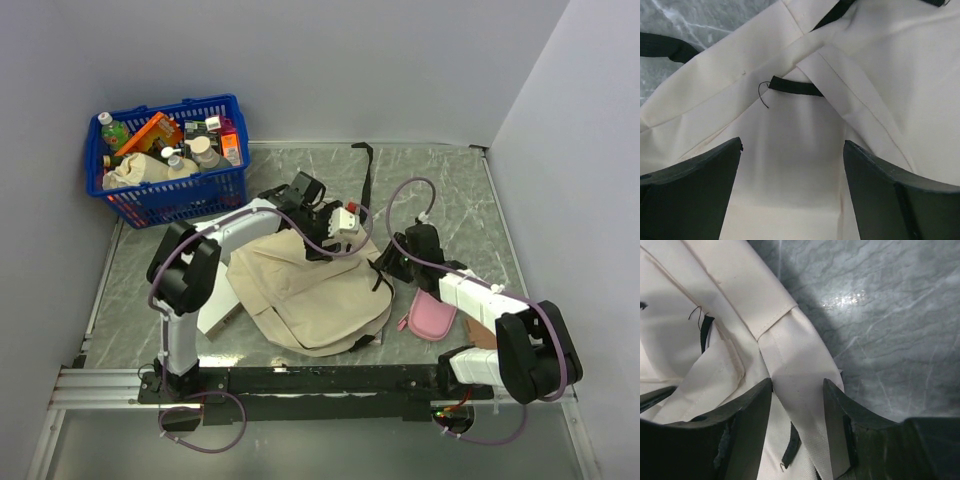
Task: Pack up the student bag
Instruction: Unzip the student bag at the center of the board.
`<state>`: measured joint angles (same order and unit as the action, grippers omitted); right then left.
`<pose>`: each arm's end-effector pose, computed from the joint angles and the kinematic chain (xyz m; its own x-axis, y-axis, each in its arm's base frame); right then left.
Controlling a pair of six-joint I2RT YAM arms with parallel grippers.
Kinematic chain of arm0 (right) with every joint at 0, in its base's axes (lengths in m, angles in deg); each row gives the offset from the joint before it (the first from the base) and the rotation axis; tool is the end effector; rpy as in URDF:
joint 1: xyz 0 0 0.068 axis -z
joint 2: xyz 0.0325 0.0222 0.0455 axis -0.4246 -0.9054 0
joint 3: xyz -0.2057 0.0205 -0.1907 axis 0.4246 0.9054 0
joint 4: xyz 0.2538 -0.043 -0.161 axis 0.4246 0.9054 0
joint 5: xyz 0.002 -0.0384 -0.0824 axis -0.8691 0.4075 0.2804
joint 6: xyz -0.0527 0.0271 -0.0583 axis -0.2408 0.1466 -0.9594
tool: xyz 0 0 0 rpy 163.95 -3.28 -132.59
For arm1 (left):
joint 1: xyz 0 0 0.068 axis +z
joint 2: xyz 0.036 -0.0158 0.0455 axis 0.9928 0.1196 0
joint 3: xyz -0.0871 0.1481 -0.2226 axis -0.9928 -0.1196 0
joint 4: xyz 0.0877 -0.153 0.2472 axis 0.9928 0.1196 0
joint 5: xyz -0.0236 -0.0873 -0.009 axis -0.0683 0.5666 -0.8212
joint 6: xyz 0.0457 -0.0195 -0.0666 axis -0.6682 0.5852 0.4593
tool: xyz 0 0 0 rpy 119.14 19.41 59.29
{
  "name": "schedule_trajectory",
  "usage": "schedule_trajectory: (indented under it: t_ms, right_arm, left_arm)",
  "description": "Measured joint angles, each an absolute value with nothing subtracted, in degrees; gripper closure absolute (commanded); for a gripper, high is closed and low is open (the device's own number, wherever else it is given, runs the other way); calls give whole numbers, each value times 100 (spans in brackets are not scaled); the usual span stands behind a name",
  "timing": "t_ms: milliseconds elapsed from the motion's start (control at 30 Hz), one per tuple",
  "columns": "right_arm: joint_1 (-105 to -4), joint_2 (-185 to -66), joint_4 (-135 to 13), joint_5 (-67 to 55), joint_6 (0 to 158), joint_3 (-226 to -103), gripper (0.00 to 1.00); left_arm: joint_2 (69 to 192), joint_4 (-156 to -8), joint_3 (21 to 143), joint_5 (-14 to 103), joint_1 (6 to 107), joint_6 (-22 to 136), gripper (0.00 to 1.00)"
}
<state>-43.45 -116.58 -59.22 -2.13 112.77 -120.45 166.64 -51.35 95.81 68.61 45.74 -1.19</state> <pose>0.2849 0.0995 0.1290 -0.7283 0.4406 -0.5248 0.1472 0.8486 0.5082 0.3639 -0.3268 0.1843 0.1133 0.6898 -0.7151 0.9912 -0.0285 0.1296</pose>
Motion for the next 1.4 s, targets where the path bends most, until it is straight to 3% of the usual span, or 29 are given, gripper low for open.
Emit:
schedule_trajectory:
  t_ms: [333,1033,1100,1233,1400]
  right_arm:
    - [-4518,-11842,-6322,-172,11349,-11855,66]
    - [-4524,-11641,-6429,-178,11445,-11636,78]
    - [-4524,-11623,-6469,-191,11443,-11594,79]
    - [-4524,-11612,-6582,-200,11443,-11516,79]
    - [-4557,-11610,-6663,-191,11414,-11476,79]
  left_arm:
    - [16708,-5948,9323,6800,4295,-403,12]
    - [17335,-4601,10153,7197,4131,-2628,12]
    - [17416,-4429,10313,7235,4124,-2798,16]
    - [17617,-3930,10695,7235,4091,-3198,37]
    - [17980,-3248,11261,7208,4050,-3627,48]
